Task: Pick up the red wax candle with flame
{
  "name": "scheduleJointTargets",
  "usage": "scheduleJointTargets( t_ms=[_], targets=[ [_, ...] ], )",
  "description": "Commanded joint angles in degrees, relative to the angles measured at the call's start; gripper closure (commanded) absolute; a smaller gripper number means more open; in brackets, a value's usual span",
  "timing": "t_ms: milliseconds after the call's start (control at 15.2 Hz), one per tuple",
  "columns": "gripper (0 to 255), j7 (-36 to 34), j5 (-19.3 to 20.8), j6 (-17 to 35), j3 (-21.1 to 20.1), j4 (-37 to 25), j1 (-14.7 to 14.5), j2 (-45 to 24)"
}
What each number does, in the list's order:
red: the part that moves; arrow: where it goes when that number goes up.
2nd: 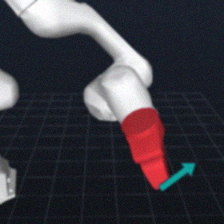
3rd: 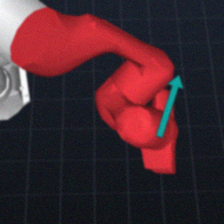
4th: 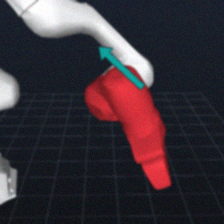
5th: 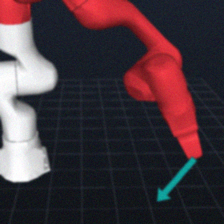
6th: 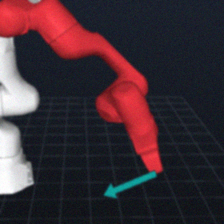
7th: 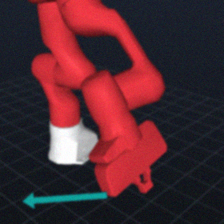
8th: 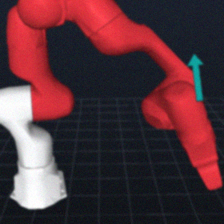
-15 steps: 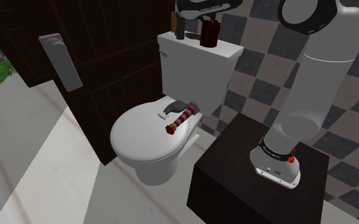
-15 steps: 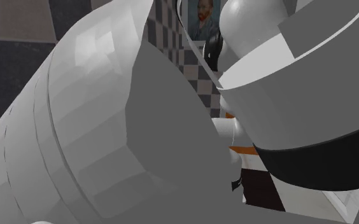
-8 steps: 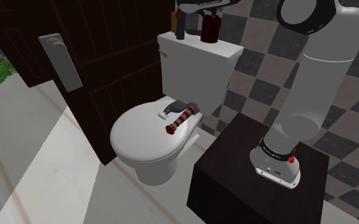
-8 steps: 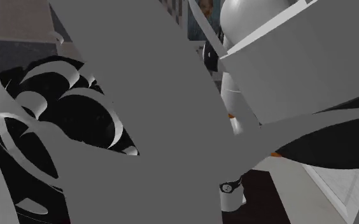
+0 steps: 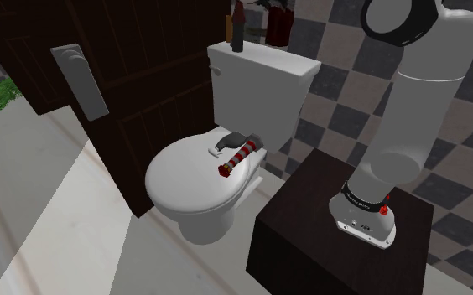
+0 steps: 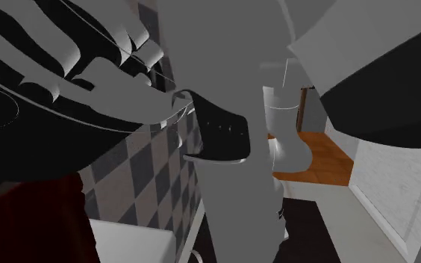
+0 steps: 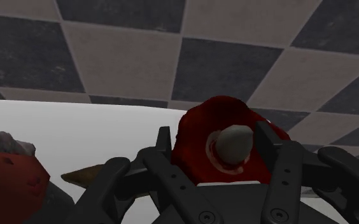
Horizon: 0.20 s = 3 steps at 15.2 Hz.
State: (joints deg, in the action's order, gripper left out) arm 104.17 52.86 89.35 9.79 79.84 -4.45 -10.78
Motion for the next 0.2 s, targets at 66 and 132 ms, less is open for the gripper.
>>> scheduleJointTargets(
  t_ms=[66,132],
  targets=[
    [255,1.2,0.0,-1.1,0.0,-2.1,-0.1,-0.4],
    [255,1.2,0.0,-1.1,0.0,-2.1,-0.1,-0.4]
  ],
)
